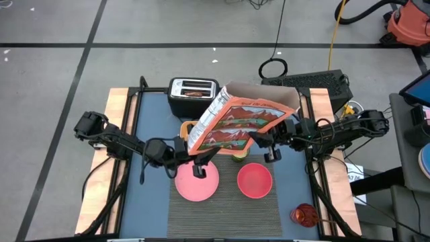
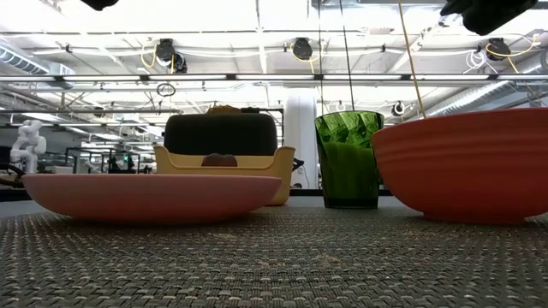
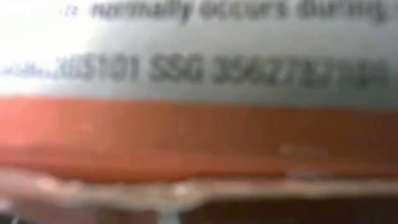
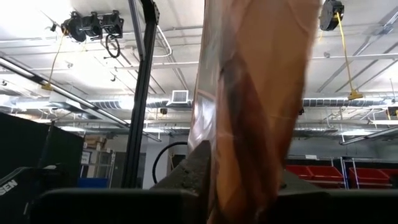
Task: Arrange a breakfast setting
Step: Pour the cereal from the orange cereal box into the pink bowl
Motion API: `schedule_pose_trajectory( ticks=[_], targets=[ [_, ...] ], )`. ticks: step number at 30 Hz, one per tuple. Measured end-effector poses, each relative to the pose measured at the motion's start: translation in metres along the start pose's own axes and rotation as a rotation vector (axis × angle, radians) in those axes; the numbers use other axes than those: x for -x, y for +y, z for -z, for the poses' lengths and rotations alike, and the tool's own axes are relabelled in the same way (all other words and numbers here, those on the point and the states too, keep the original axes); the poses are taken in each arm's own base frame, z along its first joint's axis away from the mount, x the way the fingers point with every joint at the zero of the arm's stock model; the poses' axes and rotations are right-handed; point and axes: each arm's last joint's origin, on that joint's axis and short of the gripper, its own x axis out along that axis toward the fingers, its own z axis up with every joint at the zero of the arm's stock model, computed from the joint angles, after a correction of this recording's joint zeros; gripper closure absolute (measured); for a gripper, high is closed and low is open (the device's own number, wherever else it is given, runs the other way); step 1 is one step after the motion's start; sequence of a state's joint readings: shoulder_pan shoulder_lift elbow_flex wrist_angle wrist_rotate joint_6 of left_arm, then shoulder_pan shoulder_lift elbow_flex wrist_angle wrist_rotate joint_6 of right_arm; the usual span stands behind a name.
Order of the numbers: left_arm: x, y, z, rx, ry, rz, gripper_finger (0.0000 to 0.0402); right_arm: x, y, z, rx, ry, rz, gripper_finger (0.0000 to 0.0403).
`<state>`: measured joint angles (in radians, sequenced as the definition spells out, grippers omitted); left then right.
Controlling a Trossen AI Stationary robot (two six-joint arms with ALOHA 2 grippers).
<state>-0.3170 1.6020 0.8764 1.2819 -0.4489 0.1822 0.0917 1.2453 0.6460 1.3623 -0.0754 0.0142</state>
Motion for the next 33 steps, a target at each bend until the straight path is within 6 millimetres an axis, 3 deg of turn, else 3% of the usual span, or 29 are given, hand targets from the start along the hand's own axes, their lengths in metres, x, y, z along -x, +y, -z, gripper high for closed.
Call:
schedule_pose_trajectory(
  ticks=[7, 15, 33],
  targets=[
    [0.005, -0.009, -0.002, -0.033, 0.011, -0.011, 0.0214, 0.0, 0.0, 0.001, -0.052, 0.01, -0.004, 0.0251],
    [0.016, -0.025, -0.019, -0.063, 0.015, -0.026, 0.0214, 0.002, 0.0, -0.005, -0.107, 0.084, 0.001, 0.0162],
    [0.062, -0.062, -0.066, -0.015, 0.249, 0.108, 0.0215, 0.047, 0.004, -0.03, -0.141, 0.611, 0.037, 0.0145]
  ],
)
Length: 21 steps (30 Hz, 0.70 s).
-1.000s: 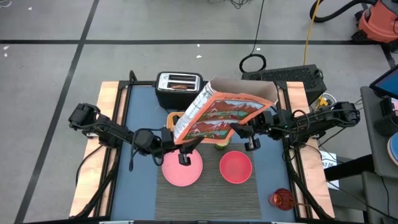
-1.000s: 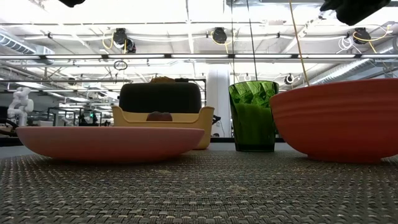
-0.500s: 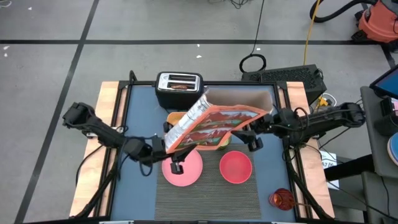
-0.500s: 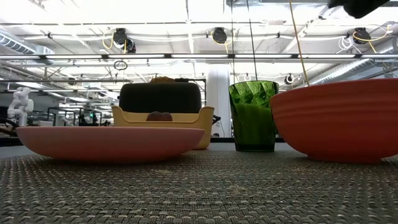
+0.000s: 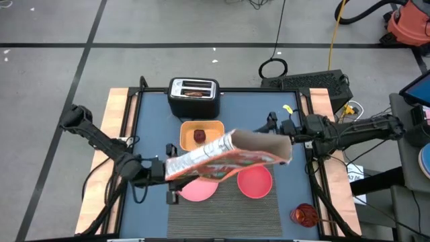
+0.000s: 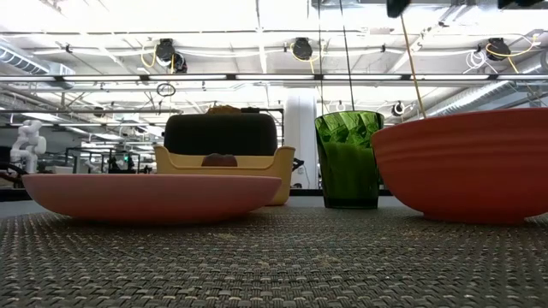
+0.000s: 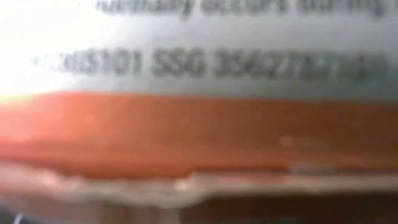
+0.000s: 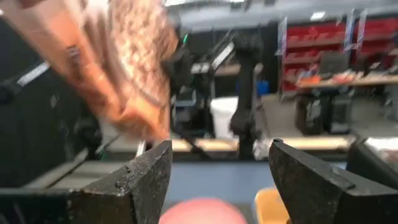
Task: Arrange a breakfast setting
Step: Pour the cereal from the orange cereal box into the pink bowl
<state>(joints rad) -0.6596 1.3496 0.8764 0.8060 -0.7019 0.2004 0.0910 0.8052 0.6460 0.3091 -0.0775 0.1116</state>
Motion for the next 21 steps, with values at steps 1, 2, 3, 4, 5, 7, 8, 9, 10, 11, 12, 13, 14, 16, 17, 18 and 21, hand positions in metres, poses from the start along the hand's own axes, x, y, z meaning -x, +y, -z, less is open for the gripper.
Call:
schedule_pose_trajectory(
  ticks=[1, 2, 3, 4, 5, 7, 8, 9, 10, 11, 12, 13, 14, 16, 17, 18, 21],
  targets=[
    [0.003, -0.002, -0.001, 0.001, 0.015, 0.014, 0.0215, 0.002, 0.0, 0.002, -0.002, 0.023, 0.0, 0.0145],
    [0.006, -0.005, -0.001, 0.006, 0.026, 0.029, 0.0215, 0.004, 0.0, 0.003, -0.003, 0.042, 0.002, 0.0145],
    [0.008, -0.007, -0.001, 0.015, 0.037, 0.044, 0.0215, 0.005, 0.0, 0.004, -0.005, 0.066, 0.005, 0.0145],
    [0.011, -0.01, 0.0, 0.022, 0.054, 0.06, 0.0215, 0.007, 0.0, 0.006, -0.007, 0.09, 0.008, 0.0145],
    [0.014, -0.012, 0.0, 0.028, 0.071, 0.076, 0.0215, 0.008, 0.0, 0.007, -0.008, 0.104, 0.01, 0.0145],
    [0.019, -0.017, 0.002, 0.049, 0.105, 0.098, 0.0215, 0.01, 0.0, 0.01, -0.011, 0.139, 0.013, 0.0145],
    [0.021, -0.018, 0.004, 0.066, 0.123, 0.106, 0.0215, 0.01, 0.0, 0.011, -0.012, 0.152, 0.015, 0.0145],
    [0.023, -0.02, 0.005, 0.084, 0.142, 0.114, 0.0215, 0.01, -0.001, 0.012, -0.013, 0.159, 0.017, 0.0145],
    [0.025, -0.022, 0.006, 0.099, 0.165, 0.123, 0.0215, 0.01, -0.001, 0.013, -0.013, 0.171, 0.018, 0.0145],
    [0.028, -0.024, 0.008, 0.117, 0.189, 0.132, 0.0215, 0.01, -0.001, 0.014, -0.014, 0.181, 0.019, 0.0145],
    [0.03, -0.024, 0.009, 0.137, 0.21, 0.138, 0.0215, 0.01, -0.001, 0.014, -0.014, 0.183, 0.02, 0.0145],
    [0.032, -0.025, 0.009, 0.164, 0.226, 0.14, 0.0215, 0.01, -0.001, 0.014, -0.014, 0.181, 0.019, 0.0145],
    [0.034, -0.025, 0.01, 0.187, 0.243, 0.143, 0.0215, 0.01, -0.001, 0.014, -0.014, 0.181, 0.019, 0.0145],
    [0.039, -0.026, 0.009, 0.227, 0.278, 0.15, 0.0215, 0.01, -0.001, 0.014, -0.014, 0.181, 0.019, 0.0145],
    [0.041, -0.026, 0.009, 0.245, 0.291, 0.15, 0.0215, 0.01, -0.001, 0.014, -0.014, 0.181, 0.019, 0.0145],
    [0.043, -0.026, 0.009, 0.265, 0.302, 0.149, 0.0215, 0.01, -0.001, 0.014, -0.014, 0.181, 0.019, 0.0145],
    [0.048, -0.026, 0.008, 0.301, 0.337, 0.153, 0.0215, 0.01, -0.001, 0.014, -0.014, 0.181, 0.019, 0.0145]
  ],
)
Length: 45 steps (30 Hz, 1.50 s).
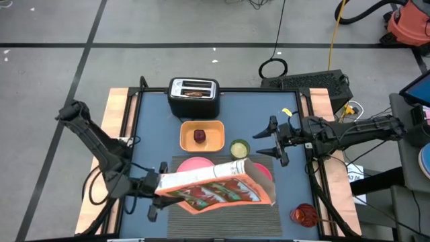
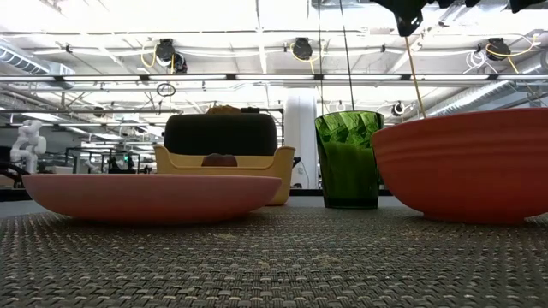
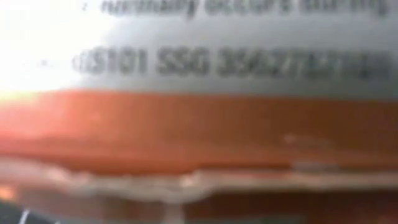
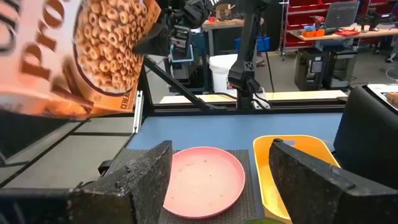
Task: Arrange a breakfast setting
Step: Pour the cereal from the orange cereal box into the pink bowl
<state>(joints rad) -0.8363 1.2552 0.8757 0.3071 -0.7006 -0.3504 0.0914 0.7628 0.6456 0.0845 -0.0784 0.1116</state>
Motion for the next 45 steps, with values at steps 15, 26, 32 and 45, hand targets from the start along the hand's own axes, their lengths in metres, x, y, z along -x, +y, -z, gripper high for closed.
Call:
schedule_pose_trajectory(
  ticks=[15, 26, 32, 45],
  targets=[
    [0.021, 0.012, -0.001, 0.197, 0.139, -0.033, 0.0215, 0.0, 0.0, 0.002, -0.002, 0.021, 0.002, 0.0145],
    [0.018, 0.028, -0.015, 0.223, 0.138, -0.026, 0.0215, 0.018, 0.001, -0.002, 0.003, 0.005, 0.002, 0.0145],
    [0.01, 0.044, -0.013, 0.224, 0.198, -0.058, 0.0215, 0.036, 0.001, -0.005, 0.005, -0.028, 0.079, 0.0145],
    [0.001, 0.058, -0.063, 0.154, 0.382, -0.164, 0.0215, 0.052, 0.0, -0.004, 0.019, -0.025, 0.159, 0.0145]
  ],
)
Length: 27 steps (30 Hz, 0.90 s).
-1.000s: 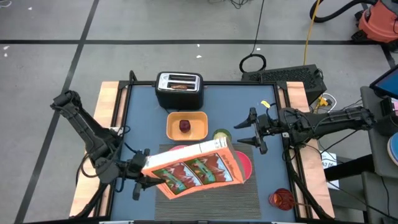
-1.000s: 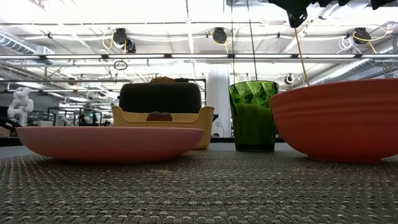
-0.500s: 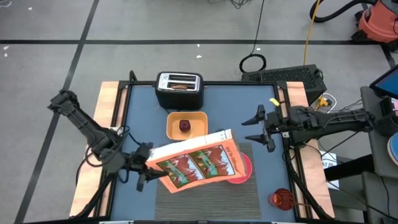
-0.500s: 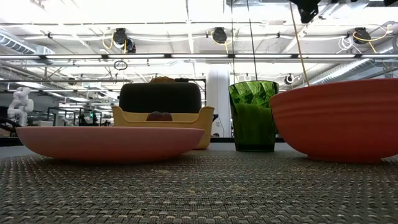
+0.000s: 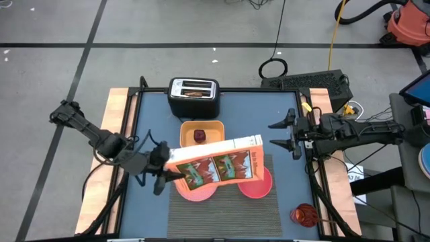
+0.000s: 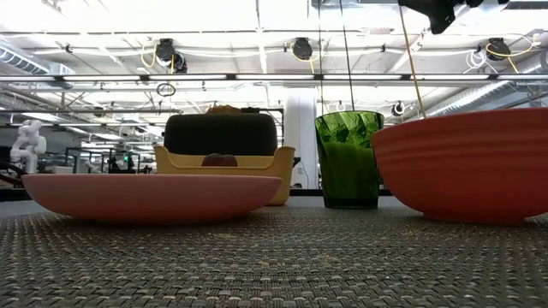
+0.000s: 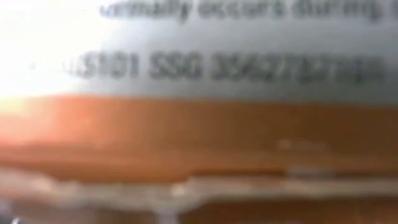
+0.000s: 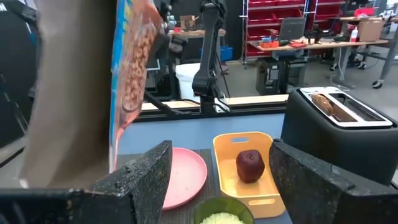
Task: Arrange a breakfast setting
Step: Pour the cereal from the orange cereal box into the pink bowl
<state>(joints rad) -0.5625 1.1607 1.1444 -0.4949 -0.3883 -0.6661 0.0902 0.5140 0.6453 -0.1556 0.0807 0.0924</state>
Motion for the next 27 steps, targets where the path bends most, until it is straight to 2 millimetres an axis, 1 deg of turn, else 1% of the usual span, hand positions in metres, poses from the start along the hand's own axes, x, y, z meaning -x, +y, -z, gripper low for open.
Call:
schedule_pose_trajectory(
  ticks=[2, 5, 13, 17, 21, 25, 27],
  targets=[
    [0.0, -0.002, -0.004, -0.011, 0.028, -0.018, 0.0215, 0.0, 0.0, 0.0, 0.0, 0.001, 0.0, 0.0145],
    [-0.006, -0.008, -0.008, -0.018, 0.045, -0.02, 0.0215, -0.001, 0.0, 0.0, 0.0, 0.003, -0.001, 0.0145],
    [-0.032, -0.012, 0.007, -0.02, 0.145, -0.054, 0.0215, -0.001, 0.0, 0.001, 0.001, 0.013, -0.001, 0.0145],
    [-0.034, -0.009, 0.007, -0.019, 0.168, -0.063, 0.0215, -0.001, 0.0, 0.002, 0.001, 0.018, -0.001, 0.0145],
    [-0.035, -0.008, 0.004, 0.014, 0.15, -0.061, 0.0215, -0.001, 0.0, 0.002, 0.001, 0.018, -0.001, 0.0145],
    [-0.04, -0.005, 0.009, 0.026, 0.239, -0.051, 0.0215, -0.001, 0.0, 0.002, 0.001, 0.02, -0.001, 0.0145],
    [-0.04, -0.002, 0.009, 0.025, 0.239, -0.074, 0.0215, -0.001, 0.0, 0.002, 0.002, 0.024, 0.0, 0.0145]
  ],
)
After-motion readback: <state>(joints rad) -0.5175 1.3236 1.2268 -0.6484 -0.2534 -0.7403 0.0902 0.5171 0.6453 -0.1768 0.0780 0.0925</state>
